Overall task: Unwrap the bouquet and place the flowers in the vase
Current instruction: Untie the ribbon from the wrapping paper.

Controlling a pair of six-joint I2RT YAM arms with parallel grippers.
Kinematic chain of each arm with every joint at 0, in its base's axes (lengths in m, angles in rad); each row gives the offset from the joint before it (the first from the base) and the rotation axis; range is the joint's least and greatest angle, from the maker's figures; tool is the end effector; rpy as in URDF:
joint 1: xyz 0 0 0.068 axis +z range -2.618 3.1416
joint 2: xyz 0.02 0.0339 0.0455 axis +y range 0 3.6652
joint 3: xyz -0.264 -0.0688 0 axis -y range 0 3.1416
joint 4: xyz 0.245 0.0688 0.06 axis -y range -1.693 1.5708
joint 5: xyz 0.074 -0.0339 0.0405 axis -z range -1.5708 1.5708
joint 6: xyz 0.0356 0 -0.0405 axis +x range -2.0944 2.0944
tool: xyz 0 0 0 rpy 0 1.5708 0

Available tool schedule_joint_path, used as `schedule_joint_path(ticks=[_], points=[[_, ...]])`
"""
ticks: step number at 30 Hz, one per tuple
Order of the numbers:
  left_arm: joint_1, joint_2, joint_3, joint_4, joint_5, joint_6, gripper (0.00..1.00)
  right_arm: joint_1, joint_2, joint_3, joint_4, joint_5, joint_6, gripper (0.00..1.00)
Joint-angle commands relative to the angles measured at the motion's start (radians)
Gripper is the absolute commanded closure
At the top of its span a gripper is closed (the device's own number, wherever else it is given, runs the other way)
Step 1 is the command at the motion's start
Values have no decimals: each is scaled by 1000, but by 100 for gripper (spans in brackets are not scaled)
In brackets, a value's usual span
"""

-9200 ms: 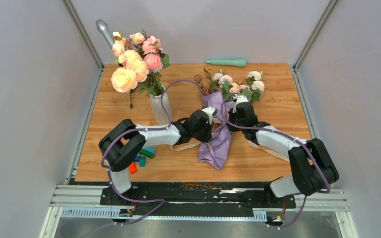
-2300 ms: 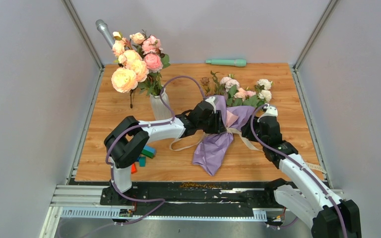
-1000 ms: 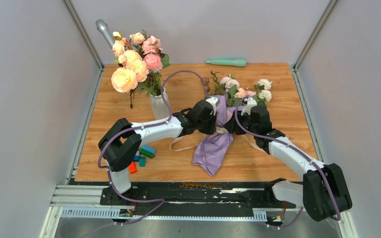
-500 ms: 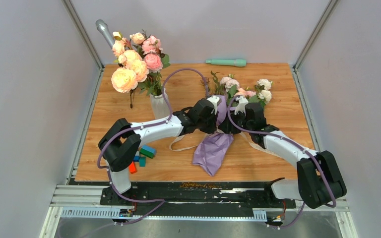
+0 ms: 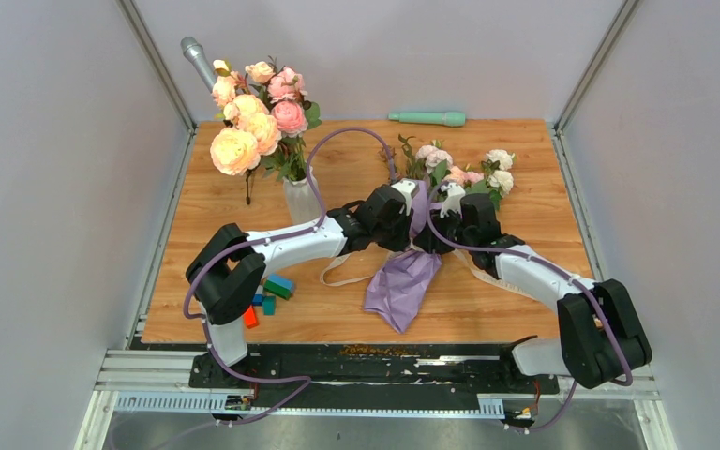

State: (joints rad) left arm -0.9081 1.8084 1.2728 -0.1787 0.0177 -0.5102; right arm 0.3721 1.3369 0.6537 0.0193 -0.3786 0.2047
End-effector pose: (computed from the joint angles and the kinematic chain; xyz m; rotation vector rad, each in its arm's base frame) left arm 0.2494 -0.3207 0.2248 0.4844 2.3535 -0.7304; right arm 0.2477 0.1108 0.1962 -0.4012 2.2456 0.7320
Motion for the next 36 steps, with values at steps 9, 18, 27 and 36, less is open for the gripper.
schedule_joint_path(ticks=[9, 18, 27, 36], points=[[-2, -42, 33, -52, -106, 1, 100, 11, -121, -7, -2, 108, 38, 100], [6, -53, 13, -64, -159, 8, 100, 10, -336, -136, -120, 357, 183, 100], [6, -79, -4, -82, -215, 79, 100, 10, -470, -304, -188, 540, 440, 100], [-1, -141, -25, -47, -174, 182, 69, 8, -493, -265, -244, 525, 381, 65]])
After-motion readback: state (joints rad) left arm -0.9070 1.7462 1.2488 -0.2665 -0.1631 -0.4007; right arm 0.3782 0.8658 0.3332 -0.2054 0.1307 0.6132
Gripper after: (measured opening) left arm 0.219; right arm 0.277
